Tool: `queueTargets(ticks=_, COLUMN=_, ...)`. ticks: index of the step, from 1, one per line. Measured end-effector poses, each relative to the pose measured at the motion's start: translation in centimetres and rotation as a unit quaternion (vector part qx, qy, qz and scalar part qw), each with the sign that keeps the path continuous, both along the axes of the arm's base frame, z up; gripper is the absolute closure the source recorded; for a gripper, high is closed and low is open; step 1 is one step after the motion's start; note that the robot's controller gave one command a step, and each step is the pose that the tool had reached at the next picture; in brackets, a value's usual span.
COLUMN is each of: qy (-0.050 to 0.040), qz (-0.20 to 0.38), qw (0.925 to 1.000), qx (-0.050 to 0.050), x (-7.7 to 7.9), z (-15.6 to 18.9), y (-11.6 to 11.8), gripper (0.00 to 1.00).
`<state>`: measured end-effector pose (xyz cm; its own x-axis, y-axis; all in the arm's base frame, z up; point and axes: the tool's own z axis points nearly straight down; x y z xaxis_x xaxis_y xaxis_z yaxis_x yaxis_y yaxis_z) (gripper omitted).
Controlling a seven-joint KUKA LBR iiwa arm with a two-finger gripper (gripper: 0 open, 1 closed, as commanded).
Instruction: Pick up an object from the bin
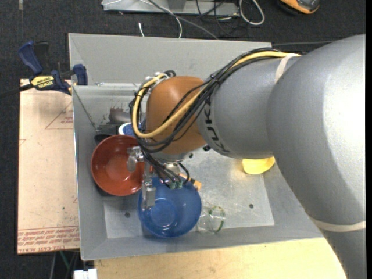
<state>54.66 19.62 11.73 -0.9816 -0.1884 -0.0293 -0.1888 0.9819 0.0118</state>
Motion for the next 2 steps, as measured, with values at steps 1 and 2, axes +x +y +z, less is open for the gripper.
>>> queueTargets(ticks=1, qy=0.0062, qz=0.005, qw=1.0, qx=-0.003, x=0.0, z=4.9, y=0.0, gripper=0.0)
queueTargets(ticks=2, qy=-0.0046, qz=0.129, qw=0.9917, qx=-0.004, x=0.3, z=-3.6, y=0.8, gripper=1.0)
